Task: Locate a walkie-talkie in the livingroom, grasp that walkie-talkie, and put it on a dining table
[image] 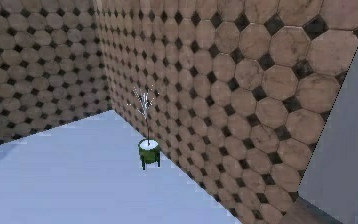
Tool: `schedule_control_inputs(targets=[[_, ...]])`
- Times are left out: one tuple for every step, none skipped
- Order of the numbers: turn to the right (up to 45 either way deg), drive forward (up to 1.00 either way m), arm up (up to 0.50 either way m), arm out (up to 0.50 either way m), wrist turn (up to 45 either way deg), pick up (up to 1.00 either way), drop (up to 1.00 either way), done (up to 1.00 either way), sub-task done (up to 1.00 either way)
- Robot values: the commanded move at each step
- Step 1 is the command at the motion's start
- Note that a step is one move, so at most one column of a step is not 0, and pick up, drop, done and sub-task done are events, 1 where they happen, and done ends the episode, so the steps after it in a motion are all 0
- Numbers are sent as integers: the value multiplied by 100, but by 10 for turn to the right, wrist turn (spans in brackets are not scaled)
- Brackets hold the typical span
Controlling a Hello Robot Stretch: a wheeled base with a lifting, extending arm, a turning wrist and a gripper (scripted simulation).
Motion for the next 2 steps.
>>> schedule_control_inputs(targets=[[0, 0, 0, 0, -150, 0, 0, 0, 0], [0, 0, 0, -16, 0, 0, 0, 0, 0]])
